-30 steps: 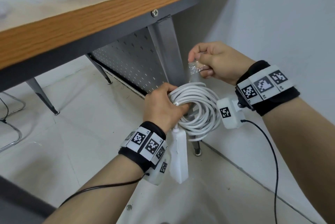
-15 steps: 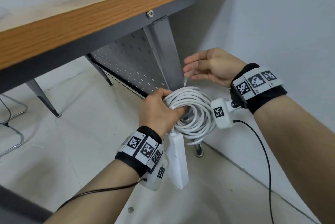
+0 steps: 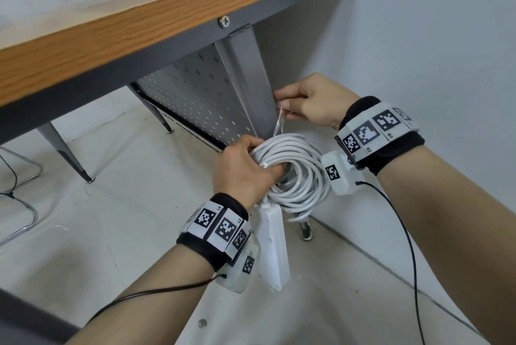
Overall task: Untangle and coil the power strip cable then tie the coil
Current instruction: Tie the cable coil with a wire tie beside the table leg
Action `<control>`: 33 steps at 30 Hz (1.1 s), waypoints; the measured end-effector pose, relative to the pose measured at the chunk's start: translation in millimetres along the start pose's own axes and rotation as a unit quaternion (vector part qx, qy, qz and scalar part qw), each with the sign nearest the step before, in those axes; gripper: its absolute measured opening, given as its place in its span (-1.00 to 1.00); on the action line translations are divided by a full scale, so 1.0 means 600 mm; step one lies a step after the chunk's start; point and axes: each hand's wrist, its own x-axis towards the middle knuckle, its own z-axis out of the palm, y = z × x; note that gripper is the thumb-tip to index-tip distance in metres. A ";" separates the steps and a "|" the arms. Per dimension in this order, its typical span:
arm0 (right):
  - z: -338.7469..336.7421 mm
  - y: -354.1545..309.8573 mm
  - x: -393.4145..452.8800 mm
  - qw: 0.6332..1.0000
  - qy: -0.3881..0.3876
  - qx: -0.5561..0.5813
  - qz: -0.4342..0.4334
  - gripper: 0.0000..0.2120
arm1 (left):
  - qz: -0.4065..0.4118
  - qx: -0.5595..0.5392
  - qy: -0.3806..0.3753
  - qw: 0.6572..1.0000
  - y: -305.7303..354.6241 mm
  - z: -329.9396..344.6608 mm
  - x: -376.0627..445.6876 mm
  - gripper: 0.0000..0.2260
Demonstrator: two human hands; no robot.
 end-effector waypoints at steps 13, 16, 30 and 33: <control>-0.001 -0.026 -0.050 0.981 -0.100 -0.167 -0.007 -0.34 | -0.048 -0.067 0.034 0.996 0.017 -0.009 -0.001 -0.56; -0.001 -0.029 -0.054 0.964 -0.113 -0.239 -0.002 -0.21 | -0.051 -0.093 0.044 0.993 0.023 -0.014 -0.001 -0.55; 0.065 -0.001 -0.084 0.939 0.094 -0.328 -0.054 -0.19 | -0.020 -0.123 0.019 0.992 0.045 -0.034 0.012 -0.59; 0.069 -0.007 -0.083 0.940 0.116 -0.318 -0.033 -0.22 | -0.014 -0.132 -0.002 0.991 0.046 -0.040 0.015 -0.60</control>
